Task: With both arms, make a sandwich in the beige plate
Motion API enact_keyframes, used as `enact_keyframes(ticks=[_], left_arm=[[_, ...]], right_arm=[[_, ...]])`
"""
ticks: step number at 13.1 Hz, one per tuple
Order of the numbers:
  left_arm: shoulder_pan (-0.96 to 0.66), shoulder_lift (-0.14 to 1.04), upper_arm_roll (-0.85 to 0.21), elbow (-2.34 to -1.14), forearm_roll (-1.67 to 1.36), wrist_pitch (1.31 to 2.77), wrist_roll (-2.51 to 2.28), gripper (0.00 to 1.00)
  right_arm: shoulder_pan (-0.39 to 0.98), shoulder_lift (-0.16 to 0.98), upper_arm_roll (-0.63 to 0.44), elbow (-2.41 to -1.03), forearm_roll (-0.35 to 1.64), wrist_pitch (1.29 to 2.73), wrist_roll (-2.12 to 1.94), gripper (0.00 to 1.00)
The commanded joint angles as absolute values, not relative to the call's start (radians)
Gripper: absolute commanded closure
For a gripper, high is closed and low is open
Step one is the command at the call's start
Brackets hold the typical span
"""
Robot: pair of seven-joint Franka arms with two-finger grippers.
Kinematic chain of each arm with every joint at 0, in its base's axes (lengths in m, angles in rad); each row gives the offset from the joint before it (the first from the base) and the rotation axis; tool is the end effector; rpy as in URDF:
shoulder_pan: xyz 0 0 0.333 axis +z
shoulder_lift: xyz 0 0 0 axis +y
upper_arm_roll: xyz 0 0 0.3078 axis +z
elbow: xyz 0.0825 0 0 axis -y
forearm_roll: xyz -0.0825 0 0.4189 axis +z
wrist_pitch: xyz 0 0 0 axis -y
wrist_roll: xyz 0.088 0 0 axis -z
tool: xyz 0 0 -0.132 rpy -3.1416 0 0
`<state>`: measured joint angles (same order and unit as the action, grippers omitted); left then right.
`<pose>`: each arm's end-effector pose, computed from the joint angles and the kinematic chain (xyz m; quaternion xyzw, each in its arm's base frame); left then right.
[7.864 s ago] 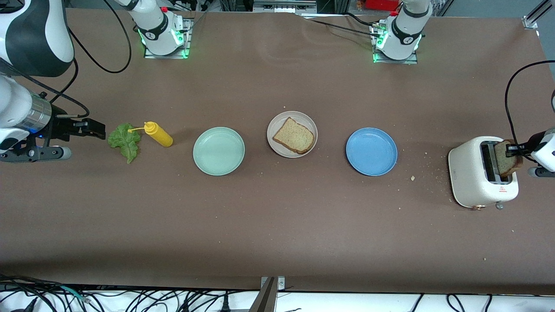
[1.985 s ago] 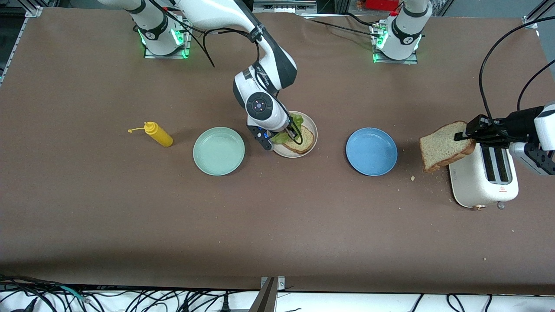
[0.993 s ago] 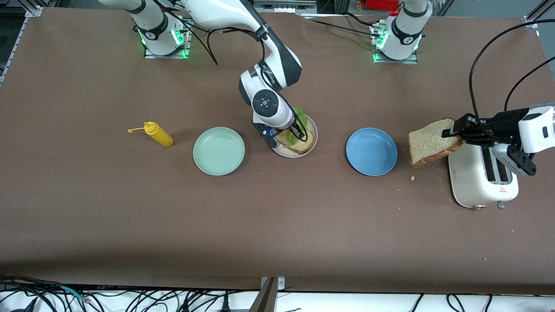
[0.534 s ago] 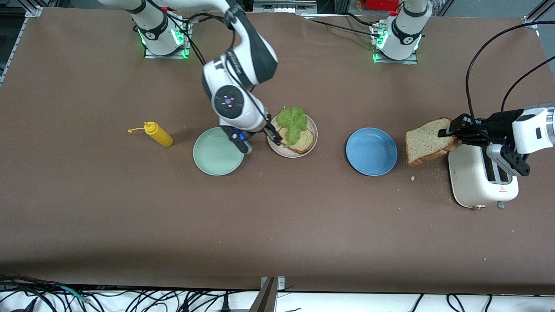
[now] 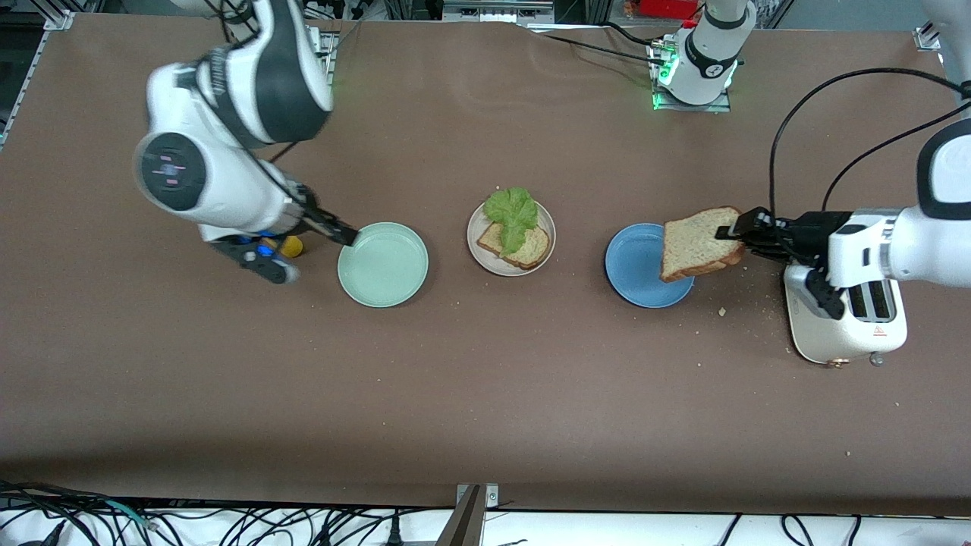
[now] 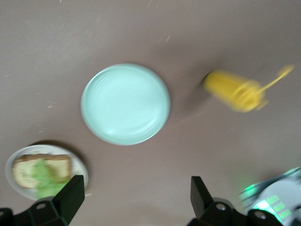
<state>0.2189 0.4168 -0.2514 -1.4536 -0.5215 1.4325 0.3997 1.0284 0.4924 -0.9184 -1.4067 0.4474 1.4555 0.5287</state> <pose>0.6524 -0.0712 0.4120 0.9124 -0.1813 -0.1425 0.3382 0.6237 0.2226 0.4482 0.9702 -0.2040 -0.1298 0.0125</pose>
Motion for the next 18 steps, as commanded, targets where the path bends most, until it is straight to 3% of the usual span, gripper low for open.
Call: enact_keyframes(ticks=[1,4,7,13,15,18], left_arm=[[0.169,0.451,-0.244,-1.447,-0.565,1.416,0.41,1.0],[0.101,0.495,-0.244,-1.447,-0.644,1.408,0.41,1.0],[0.025,0.605,-0.244,-1.442,-0.792,1.419,0.413,1.0],[-0.101,0.773,-0.242,-1.486,-0.995,1.595,0.551,1.0],[-0.11,0.854,-0.242,-1.491,-1.055,1.595,0.714,1.0],[-0.106,0.877,-0.242,-1.538,-1.057,1.595,0.791,1.0]], right_arm=[[1.042,0.489,-1.05,-1.404,0.382,1.404,0.245,0.0],[1.035,0.5,-1.167,-1.416,0.342,1.411,0.011,0.0],[1.037,0.497,-1.222,-1.494,0.341,1.509,-0.142,0.0],[1.045,0.495,-1.227,-1.503,0.353,1.569,-0.175,0.0],[1.046,0.499,-1.226,-1.502,0.353,1.572,-0.175,0.0],[1.039,0.497,-1.227,-1.502,0.353,1.588,-0.183,0.0]])
